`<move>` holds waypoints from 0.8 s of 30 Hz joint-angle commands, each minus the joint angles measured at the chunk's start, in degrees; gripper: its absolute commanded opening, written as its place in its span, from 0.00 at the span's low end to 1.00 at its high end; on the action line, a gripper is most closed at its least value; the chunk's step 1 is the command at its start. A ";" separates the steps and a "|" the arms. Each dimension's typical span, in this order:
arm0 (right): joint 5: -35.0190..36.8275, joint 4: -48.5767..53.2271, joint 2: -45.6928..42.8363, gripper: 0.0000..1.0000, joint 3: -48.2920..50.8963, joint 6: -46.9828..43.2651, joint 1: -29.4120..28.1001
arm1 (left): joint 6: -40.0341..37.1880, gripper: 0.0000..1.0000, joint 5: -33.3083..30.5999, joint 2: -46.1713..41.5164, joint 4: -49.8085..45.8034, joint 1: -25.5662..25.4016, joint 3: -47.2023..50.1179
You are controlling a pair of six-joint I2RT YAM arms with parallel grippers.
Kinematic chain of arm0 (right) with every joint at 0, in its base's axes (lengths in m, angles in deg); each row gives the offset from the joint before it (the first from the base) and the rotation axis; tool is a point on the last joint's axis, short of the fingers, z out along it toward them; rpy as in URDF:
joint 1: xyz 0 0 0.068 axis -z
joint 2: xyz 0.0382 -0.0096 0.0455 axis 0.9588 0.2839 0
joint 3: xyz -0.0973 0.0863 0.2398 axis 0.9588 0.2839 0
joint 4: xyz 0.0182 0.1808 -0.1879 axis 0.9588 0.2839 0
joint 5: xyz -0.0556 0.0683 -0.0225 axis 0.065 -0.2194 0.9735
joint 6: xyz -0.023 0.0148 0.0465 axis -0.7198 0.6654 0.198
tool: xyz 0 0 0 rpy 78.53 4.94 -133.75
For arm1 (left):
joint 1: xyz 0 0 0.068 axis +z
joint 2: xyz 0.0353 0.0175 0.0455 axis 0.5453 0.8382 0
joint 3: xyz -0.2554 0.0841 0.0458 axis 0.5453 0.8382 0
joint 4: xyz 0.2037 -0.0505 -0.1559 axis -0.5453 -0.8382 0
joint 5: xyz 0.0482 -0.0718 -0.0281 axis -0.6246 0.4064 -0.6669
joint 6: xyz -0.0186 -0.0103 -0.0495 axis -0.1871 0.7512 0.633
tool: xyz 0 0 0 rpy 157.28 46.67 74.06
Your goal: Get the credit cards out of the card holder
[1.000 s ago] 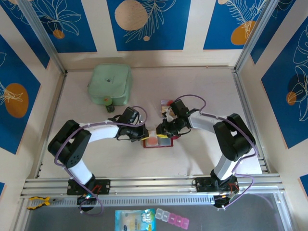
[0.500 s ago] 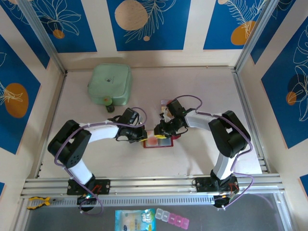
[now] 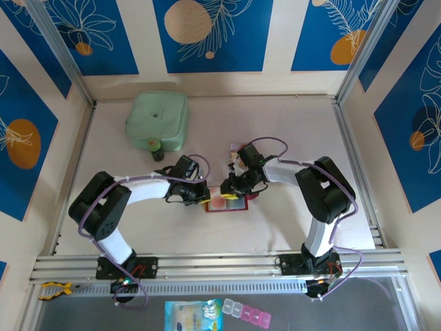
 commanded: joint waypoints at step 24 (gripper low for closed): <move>6.19 7.28 3.04 0.23 -4.33 -1.69 -1.85 | -1.57 0.04 -0.33 1.31 -2.06 0.54 0.58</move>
